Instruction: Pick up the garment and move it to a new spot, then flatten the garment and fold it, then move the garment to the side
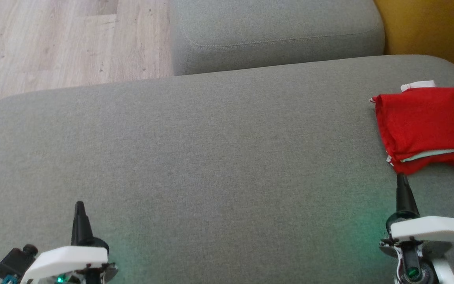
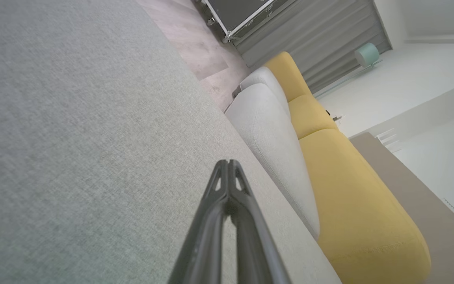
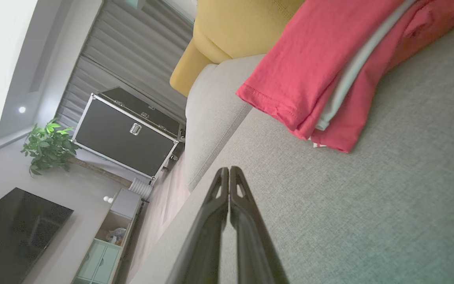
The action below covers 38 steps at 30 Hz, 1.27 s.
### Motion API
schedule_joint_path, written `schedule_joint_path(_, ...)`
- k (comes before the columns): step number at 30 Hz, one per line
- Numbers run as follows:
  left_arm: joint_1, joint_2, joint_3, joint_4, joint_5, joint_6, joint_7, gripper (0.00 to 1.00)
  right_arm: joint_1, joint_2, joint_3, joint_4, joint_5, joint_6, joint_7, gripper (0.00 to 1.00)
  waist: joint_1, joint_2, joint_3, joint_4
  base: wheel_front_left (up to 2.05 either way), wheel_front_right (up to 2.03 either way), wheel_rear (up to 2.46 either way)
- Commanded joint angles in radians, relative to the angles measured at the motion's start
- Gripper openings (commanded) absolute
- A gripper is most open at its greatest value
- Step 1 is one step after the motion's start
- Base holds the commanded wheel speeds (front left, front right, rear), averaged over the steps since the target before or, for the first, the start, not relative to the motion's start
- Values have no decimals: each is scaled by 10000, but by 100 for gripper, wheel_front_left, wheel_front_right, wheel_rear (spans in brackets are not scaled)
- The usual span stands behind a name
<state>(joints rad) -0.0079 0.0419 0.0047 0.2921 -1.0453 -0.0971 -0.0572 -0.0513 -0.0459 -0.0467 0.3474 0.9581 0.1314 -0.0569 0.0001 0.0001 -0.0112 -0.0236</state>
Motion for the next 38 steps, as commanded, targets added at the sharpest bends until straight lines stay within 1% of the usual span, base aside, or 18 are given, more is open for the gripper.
schedule_joint_path(1,-542,47,303,-348,-221,-70,68,0,-512,-33,42,-404,269,-3,93,0,0,-1,3,5,0,0,0)
schedule_joint_path(38,-840,70,812,-424,-3732,-242,1128,0,-547,-40,-421,-807,4313,-6,1136,0,-1,-1,94,155,0,0,0)
